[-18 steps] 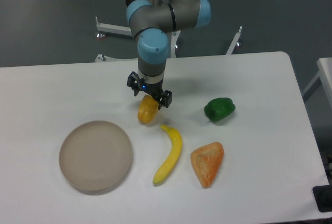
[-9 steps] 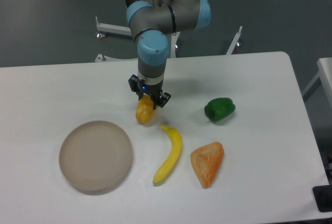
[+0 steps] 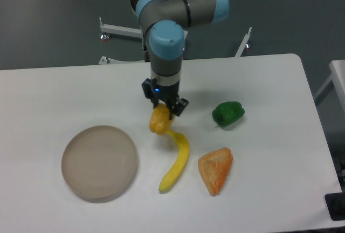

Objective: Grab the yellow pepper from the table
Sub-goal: 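Lift the yellow pepper off the table, then carry the held yellow pepper over toward the orange wedge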

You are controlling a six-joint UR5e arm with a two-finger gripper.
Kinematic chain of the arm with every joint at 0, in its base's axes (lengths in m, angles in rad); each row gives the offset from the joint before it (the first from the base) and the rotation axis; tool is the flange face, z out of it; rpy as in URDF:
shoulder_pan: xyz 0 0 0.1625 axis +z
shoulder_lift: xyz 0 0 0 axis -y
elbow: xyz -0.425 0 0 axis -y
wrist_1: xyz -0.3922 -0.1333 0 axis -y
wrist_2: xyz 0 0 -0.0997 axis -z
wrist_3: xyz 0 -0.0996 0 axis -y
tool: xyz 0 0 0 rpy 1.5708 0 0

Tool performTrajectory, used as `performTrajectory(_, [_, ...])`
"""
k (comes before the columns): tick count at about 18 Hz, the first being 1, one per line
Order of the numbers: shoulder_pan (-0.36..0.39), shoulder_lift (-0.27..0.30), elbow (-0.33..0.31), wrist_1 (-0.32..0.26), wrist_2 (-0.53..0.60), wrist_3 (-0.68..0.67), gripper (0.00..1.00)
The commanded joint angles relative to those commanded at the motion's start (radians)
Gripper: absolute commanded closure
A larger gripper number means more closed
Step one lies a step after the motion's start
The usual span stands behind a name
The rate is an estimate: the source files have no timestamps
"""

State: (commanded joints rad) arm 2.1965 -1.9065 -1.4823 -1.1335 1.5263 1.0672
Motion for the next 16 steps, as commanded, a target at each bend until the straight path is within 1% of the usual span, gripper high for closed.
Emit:
performTrajectory(3, [0.022, -0.081, 0.120, -0.002, 0.021, 0.117, 0.58])
performTrajectory(7, [0.037, -0.198, 0.252, 0.001, 0.035, 0.183, 0.58])
performTrajectory(9, [0.039, -0.232, 0.281, 0.008, 0.043, 0.206, 0.58])
performTrajectory(11, [0.045, -0.258, 0.316, 0.008, 0.080, 0.235, 0.58])
performTrajectory(16, [0.048, -0.272, 0.323, 0.009, 0.086, 0.244, 0.58])
